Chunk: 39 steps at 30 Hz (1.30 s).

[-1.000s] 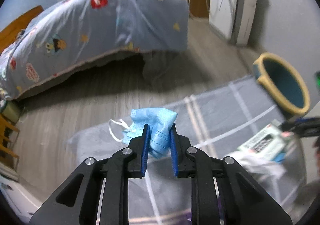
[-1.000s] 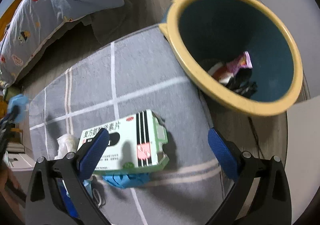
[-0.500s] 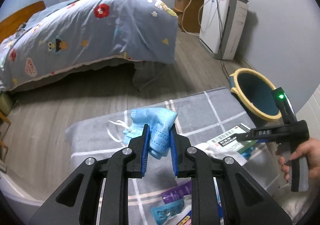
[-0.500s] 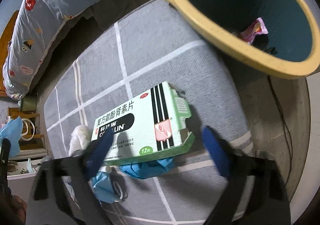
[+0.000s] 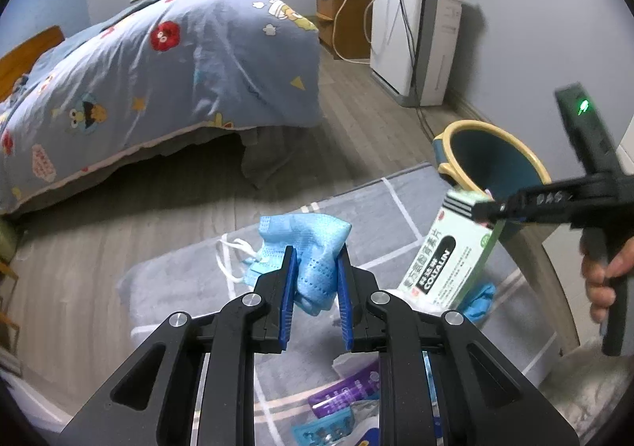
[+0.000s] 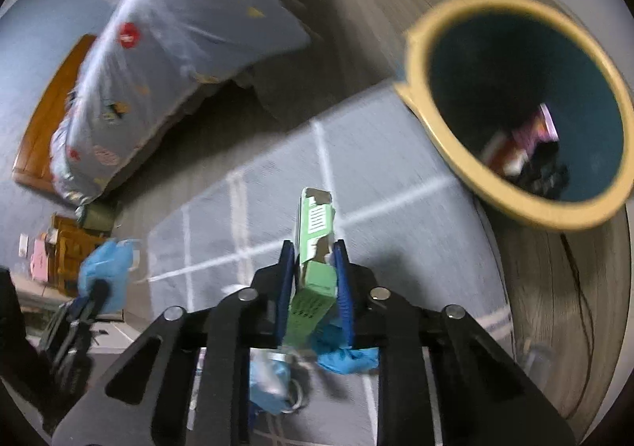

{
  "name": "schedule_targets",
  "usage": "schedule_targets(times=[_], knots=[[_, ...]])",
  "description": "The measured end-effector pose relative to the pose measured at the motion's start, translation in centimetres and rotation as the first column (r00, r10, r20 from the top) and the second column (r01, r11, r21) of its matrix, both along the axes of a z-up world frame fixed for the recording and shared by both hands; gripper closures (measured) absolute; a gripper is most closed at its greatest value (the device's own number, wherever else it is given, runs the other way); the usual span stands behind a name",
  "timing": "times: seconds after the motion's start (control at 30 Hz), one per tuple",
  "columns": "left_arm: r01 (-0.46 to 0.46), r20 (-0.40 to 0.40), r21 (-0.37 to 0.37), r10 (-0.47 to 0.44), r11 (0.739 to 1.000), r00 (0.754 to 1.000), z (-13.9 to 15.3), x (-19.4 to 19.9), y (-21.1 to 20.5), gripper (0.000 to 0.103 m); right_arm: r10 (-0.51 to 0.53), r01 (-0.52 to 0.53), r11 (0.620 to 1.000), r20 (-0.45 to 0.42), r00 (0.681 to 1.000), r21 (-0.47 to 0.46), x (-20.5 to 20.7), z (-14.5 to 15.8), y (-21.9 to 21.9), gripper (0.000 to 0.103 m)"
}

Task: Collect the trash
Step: 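Carry the mask and box over the bin and release both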

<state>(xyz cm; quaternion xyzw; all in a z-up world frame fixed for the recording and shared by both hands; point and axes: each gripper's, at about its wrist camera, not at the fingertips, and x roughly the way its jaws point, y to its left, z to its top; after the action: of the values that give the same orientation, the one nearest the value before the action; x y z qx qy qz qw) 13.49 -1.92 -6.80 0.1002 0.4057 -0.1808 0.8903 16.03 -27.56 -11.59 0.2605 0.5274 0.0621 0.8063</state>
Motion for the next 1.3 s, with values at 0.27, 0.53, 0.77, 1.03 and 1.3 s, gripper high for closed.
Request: schedule_targets(times=[0.27,0.53,0.77,1.03,1.3], knots=[[-0.009,0.008,-0.037,0.009,0.999,1.0,0.4,0.3,0.1,0.083,0.194,-0.138,0.958,0.214,0.957,-0.252,-0.1,7.0,3.1,0.086],[0.001,0.057,-0.081,0.004,0.997,0.998,2.4,0.0,-0.9,0.083,0.266,-0.123,0.918,0.353,0.897,-0.378,-1.3,12.3,2.6,0.086],[0.029,0.085,-0.104,-0.02,0.994,0.996,3.5,0.2,-2.5,0.083,0.233,-0.09,0.929,0.378,0.896,-0.358,-1.0,13.5,-0.4,0.086],[0.095,0.078,-0.095,-0.088,0.991,0.993,2.9,-0.2,-5.6,0.083,0.207,-0.05,0.918,0.366,0.908,-0.394,0.7,13.2,-4.0,0.086],[0.213,0.071,-0.102,-0.207,0.972,0.976,2.3,-0.9,-12.2,0.083,0.117,0.052,0.902,0.358,0.926,-0.429,2.5,12.4,-10.0,0.086]])
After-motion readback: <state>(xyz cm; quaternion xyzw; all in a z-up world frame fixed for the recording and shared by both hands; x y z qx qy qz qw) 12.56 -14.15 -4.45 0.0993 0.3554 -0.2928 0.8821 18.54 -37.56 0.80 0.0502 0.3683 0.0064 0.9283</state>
